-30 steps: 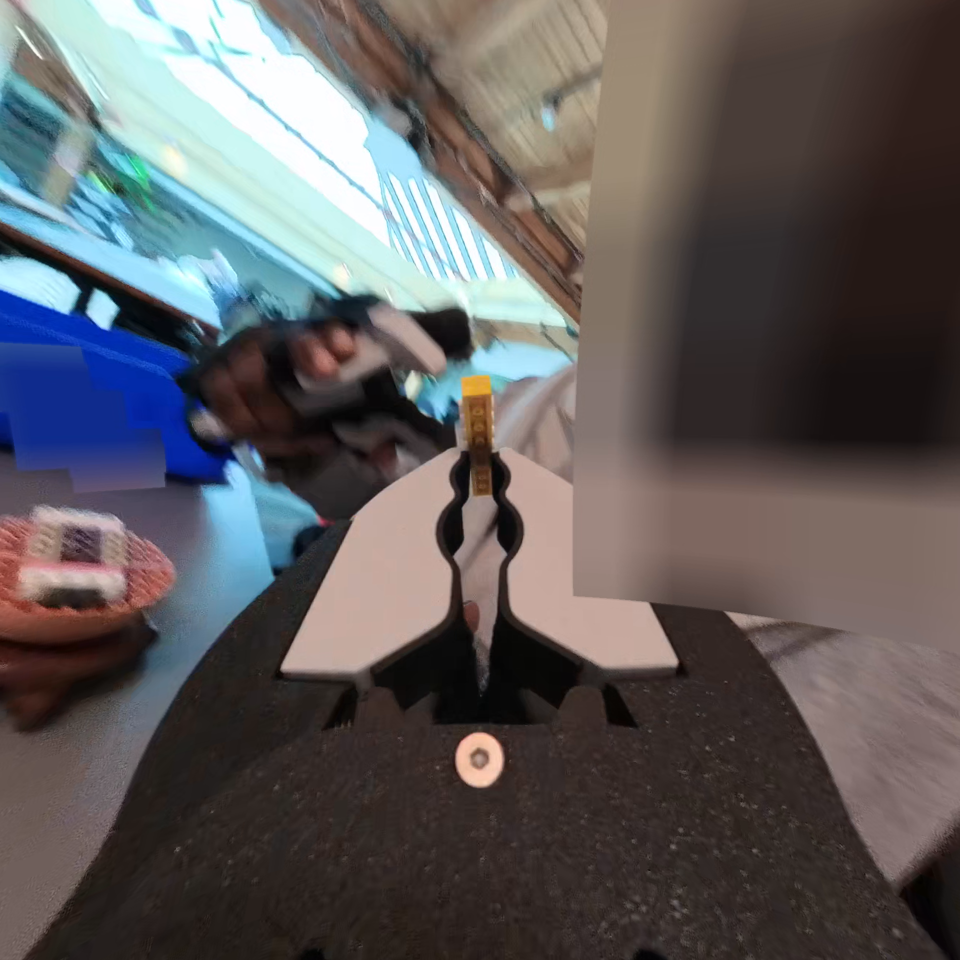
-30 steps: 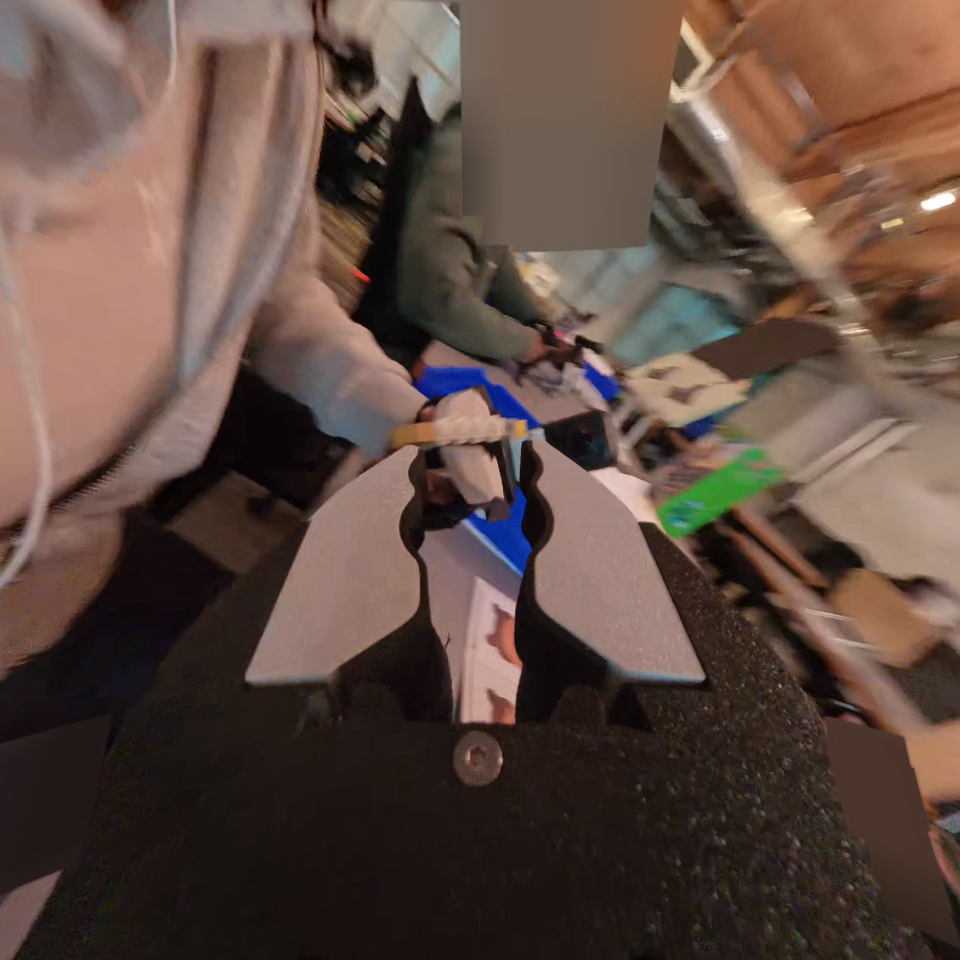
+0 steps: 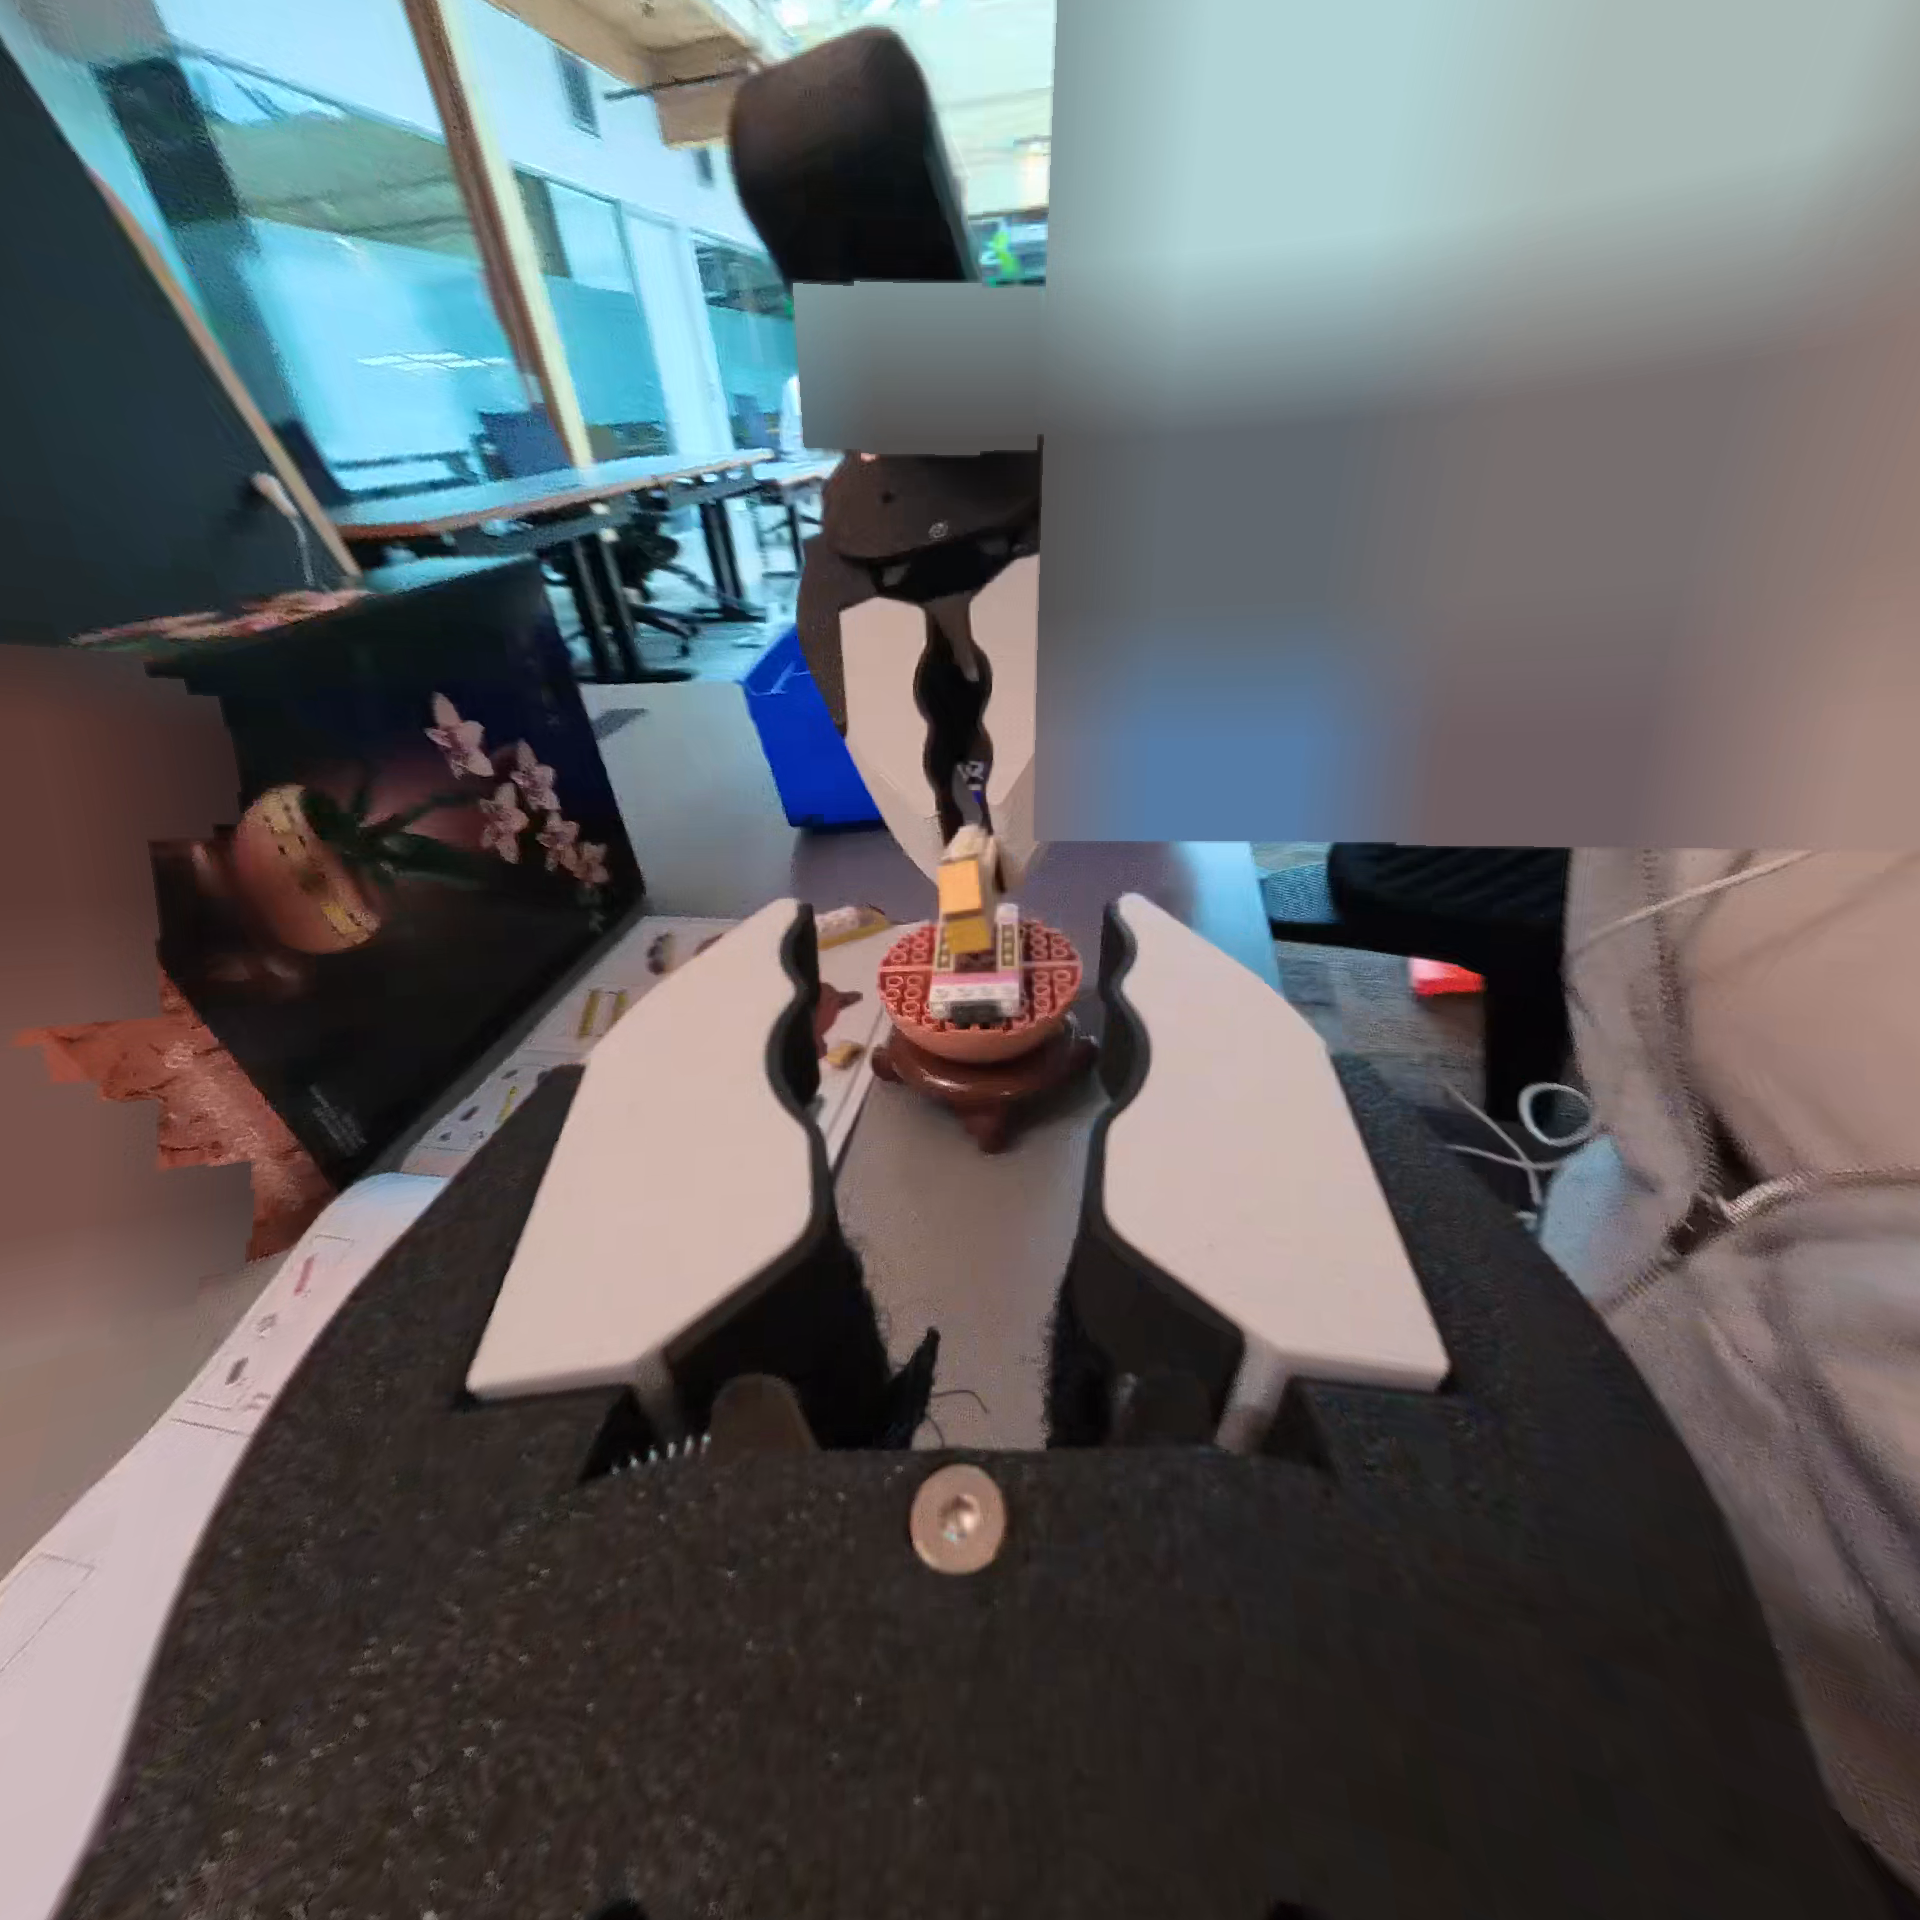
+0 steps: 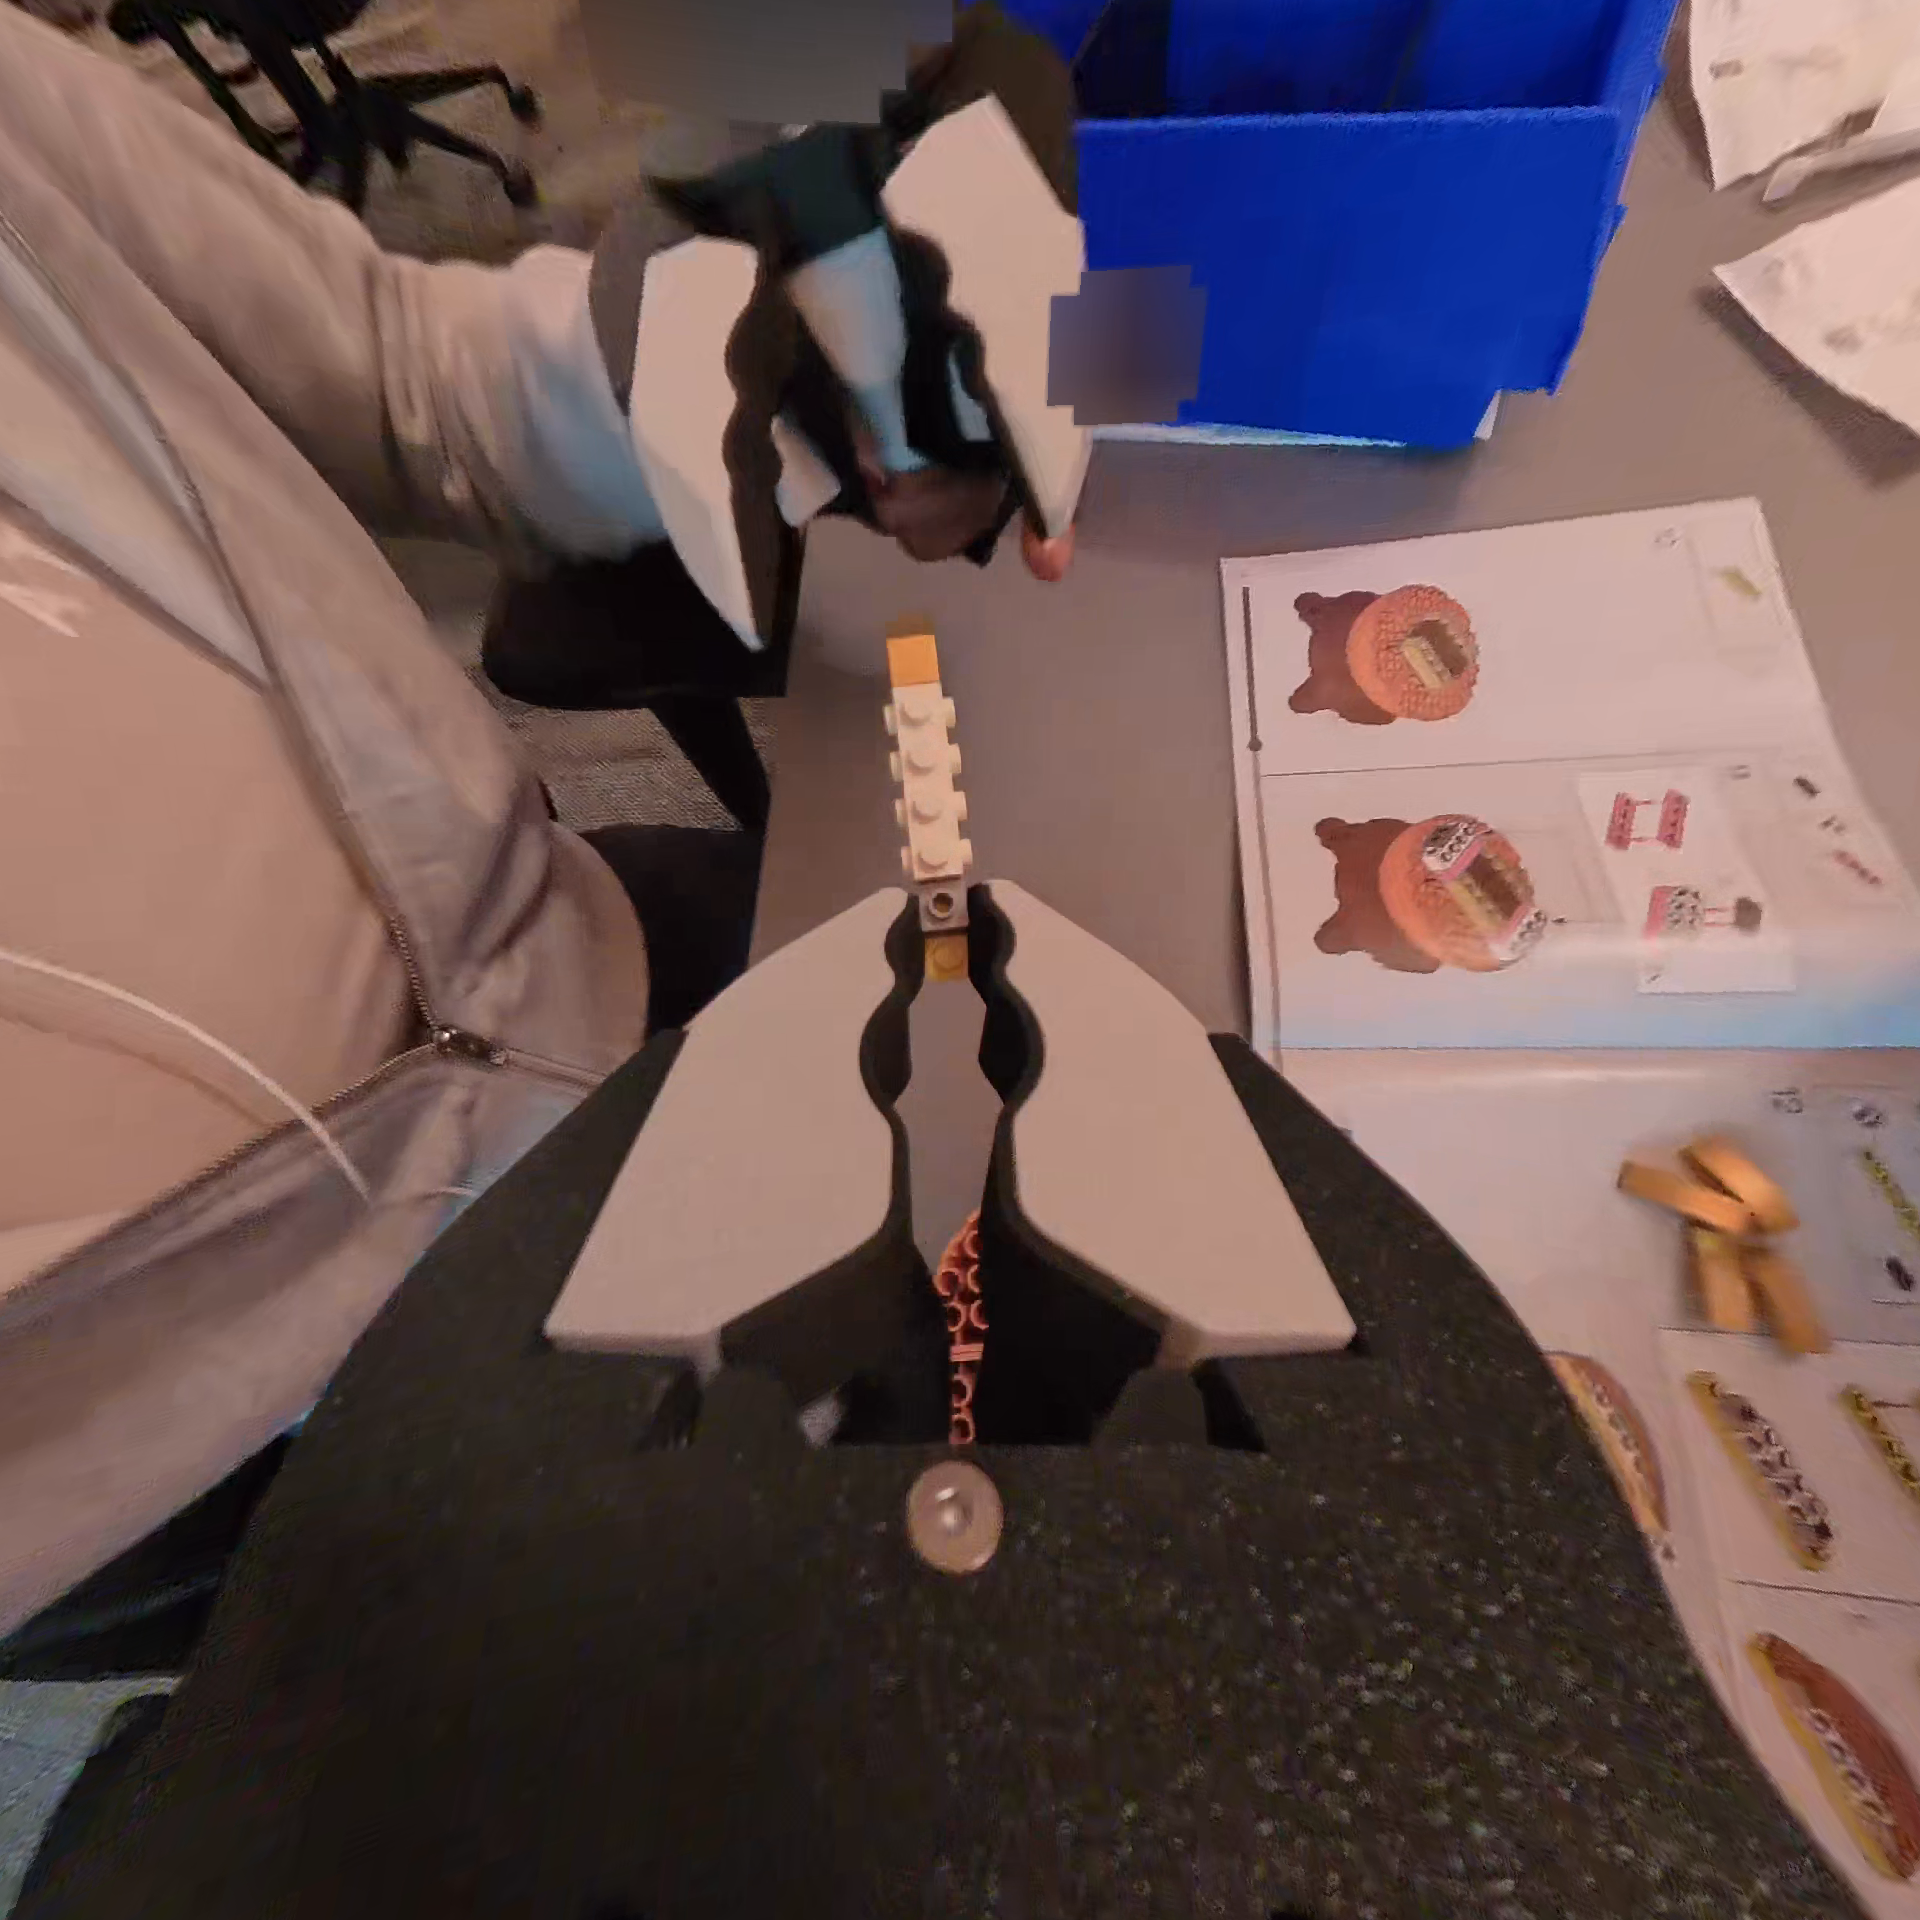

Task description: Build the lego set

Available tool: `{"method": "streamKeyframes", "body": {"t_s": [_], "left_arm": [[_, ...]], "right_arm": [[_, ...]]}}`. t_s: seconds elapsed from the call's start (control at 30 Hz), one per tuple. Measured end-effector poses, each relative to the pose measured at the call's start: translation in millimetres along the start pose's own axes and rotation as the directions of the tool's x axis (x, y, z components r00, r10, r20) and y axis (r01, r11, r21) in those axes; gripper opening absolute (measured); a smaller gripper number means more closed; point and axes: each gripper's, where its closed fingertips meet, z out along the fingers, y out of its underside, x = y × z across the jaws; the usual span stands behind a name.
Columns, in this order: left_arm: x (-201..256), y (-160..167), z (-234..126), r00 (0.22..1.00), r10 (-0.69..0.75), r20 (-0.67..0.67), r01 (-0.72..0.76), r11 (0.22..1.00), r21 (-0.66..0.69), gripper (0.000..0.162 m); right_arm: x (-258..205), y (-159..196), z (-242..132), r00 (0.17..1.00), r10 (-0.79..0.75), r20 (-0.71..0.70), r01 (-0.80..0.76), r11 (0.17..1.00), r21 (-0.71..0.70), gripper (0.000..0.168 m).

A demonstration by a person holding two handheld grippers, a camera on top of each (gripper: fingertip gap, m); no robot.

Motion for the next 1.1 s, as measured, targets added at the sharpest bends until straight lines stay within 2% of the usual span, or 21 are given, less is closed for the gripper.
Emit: {"method": "streamKeyframes", "body": {"t_s": [0.1, 0.27, 0.37, 0.43, 0.5, 0.53, 0.6, 0.67, 0.77, 0.87, 1.1], "left_arm": [[0, 6, 14, 0.997, -0.027, 0.069, 0.029, 0.999, -0.015, 0.039], [13, 16, 27, 0.999, -0.037, 0.015, 0.038, 0.998, -0.046, 0.011], [13, 19, 27, 0.999, -0.048, 0.023, 0.049, 0.998, -0.045, 0.011], [10, 17, 25, 0.996, -0.079, 0.04, 0.079, 0.997, 0.002, 0.011], [2, 19, 20, 0.989, -0.13, 0.066, 0.127, 0.991, 0.041, 0.01], [0, 21, 17, 0.987, -0.151, 0.061, 0.148, 0.988, 0.05, 0.011], [-3, 24, 12, 0.986, -0.157, 0.065, 0.152, 0.986, 0.07, 0.01], [-5, 28, 8, 0.986, -0.153, 0.062, 0.149, 0.987, 0.068, 0.011], [-7, 33, 5, 0.988, -0.142, 0.059, 0.138, 0.988, 0.063, 0.011], [-8, 35, 5, 0.989, -0.14, 0.055, 0.136, 0.987, 0.084, 0.011], [-20, 36, 6, 0.979, -0.2, 0.049, 0.192, 0.972, 0.135, 0.011]], "right_arm": [[-5, 0, 3, 1.0, -0.003, 0.015, 0.004, 1.0, -0.011, 0.008], [-9, 4, 9, 0.999, -0.032, 0.004, 0.033, 0.998, -0.059, 0.008], [-11, 2, 7, 0.998, -0.065, -0.002, 0.065, 0.998, -0.026, 0.008], [-9, -2, 0, 0.994, -0.106, -0.02, 0.107, 0.994, 0.023, 0.02], [8, 2, -16, 0.984, -0.14, -0.111, 0.143, 0.989, 0.024, 0.036], [24, 8, -29, 0.97, -0.154, -0.186, 0.158, 0.987, 0.007, 0.036], [64, 30, -57, 0.922, -0.149, -0.358, 0.143, 0.989, -0.042, 0.025], [92, 62, -73, 0.898, -0.114, -0.426, 0.067, 0.99, -0.124, 0.018], [103, 107, -64, 0.921, -0.142, -0.363, 0.042, 0.962, -0.27, 0.014], [107, 135, -39, 0.949, -0.118, -0.292, 0.012, 0.941, -0.339, 0.014], [106, 140, -6, 0.986, 0.009, -0.168, -0.06, 0.953, -0.298, 0.014]]}}
